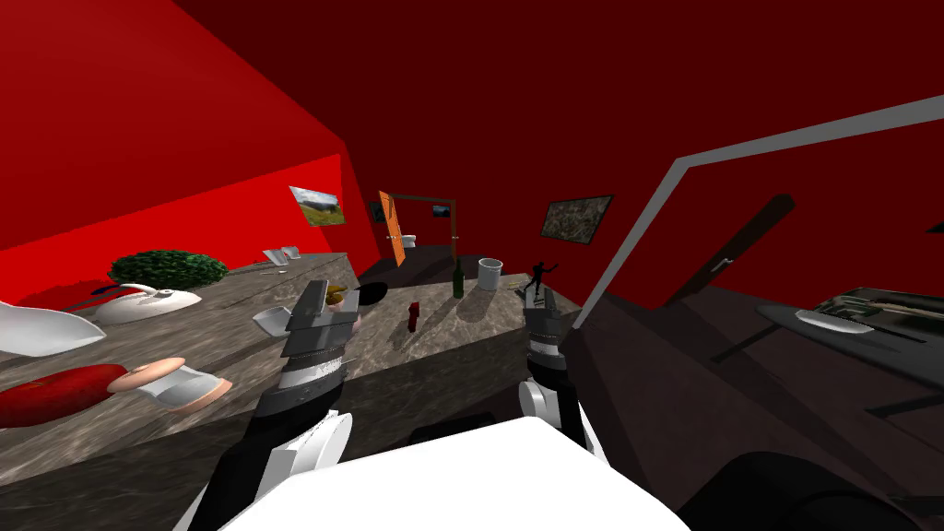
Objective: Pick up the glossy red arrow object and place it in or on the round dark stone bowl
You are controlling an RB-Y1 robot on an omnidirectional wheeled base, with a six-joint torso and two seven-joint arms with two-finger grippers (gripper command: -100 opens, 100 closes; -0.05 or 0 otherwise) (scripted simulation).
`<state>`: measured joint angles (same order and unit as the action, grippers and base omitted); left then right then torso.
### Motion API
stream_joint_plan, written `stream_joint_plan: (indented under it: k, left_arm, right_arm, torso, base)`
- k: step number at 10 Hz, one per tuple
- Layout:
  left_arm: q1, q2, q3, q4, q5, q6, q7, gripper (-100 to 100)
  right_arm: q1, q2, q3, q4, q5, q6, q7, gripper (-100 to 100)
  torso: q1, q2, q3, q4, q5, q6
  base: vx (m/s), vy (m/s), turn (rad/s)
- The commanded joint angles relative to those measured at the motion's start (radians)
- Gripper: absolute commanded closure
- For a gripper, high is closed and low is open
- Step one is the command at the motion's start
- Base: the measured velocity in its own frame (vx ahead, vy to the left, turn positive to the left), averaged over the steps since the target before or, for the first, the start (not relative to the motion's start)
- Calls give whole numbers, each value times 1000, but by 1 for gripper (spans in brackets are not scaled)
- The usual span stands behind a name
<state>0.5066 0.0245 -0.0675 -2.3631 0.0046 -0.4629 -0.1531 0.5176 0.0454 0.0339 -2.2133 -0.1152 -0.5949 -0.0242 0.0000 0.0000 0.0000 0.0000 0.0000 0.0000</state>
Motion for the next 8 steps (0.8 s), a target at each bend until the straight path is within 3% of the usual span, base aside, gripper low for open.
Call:
stream_joint_plan:
  k: [1, 8]
  left_arm:
    - [-3, 29, 4, 4, 9, 10, -6, -100]
    - [-22, 224, 41, 39, 102, 114, -68, -100]
  right_arm:
    - [0, 0, 0, 0, 0, 0, 0, 0]
    - [0, 0, 0, 0, 0, 0, 0, 0]
  torso:
    - [0, 0, 0, 0, 0, 0]
    - [0, 1, 1, 0, 0, 0]
  base:
    - [-5, -3, -57]
    - [-16, -4, -101]
